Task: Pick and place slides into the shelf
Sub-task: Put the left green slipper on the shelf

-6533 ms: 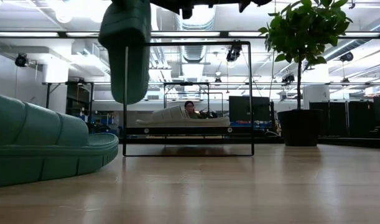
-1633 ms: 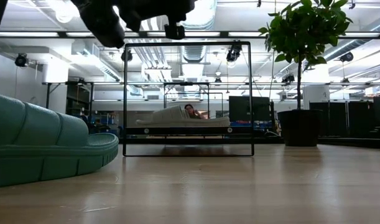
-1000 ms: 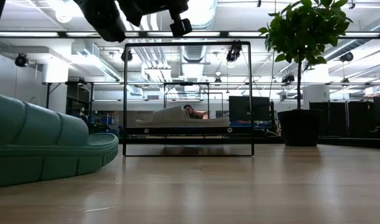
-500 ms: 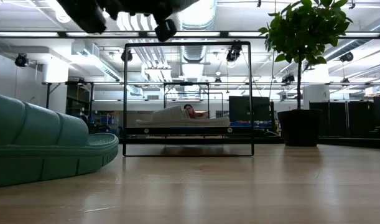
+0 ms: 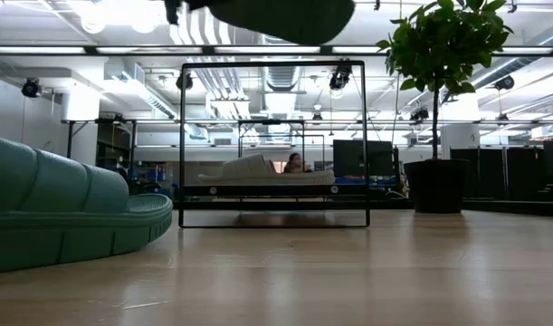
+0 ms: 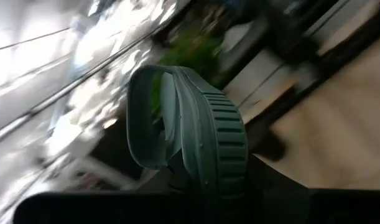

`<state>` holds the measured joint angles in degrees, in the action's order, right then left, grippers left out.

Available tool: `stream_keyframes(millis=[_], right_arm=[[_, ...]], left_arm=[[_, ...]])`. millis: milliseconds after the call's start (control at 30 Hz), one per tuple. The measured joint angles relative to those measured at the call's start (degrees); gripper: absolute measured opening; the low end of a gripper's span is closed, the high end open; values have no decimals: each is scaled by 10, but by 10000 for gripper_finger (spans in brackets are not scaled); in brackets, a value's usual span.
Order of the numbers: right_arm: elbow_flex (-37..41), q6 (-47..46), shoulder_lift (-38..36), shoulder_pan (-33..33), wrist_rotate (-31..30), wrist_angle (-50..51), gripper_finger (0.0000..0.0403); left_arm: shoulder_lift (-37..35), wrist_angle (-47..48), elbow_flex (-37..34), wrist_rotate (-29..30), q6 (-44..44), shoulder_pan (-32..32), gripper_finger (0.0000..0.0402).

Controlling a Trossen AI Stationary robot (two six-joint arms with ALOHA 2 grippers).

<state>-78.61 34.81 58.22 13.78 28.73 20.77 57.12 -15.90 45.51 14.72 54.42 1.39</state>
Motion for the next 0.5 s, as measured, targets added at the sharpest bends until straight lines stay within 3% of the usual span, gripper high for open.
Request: stream_keyframes(millis=[100, 200, 267, 500], right_arm=[[7, 35, 0, -43, 18, 22, 182], [26, 95, -1, -102, 2, 32, 182], [40, 137, 0, -140, -49, 33, 179], [73, 212, 30, -220, -337, 35, 168]], left_arm=[[-39, 40, -8, -51, -31, -1, 42], [-62, 63, -13, -67, -47, 0, 42], [-71, 65, -19, -70, -48, 0, 42], [-82, 63, -39, -110, -49, -1, 42]])
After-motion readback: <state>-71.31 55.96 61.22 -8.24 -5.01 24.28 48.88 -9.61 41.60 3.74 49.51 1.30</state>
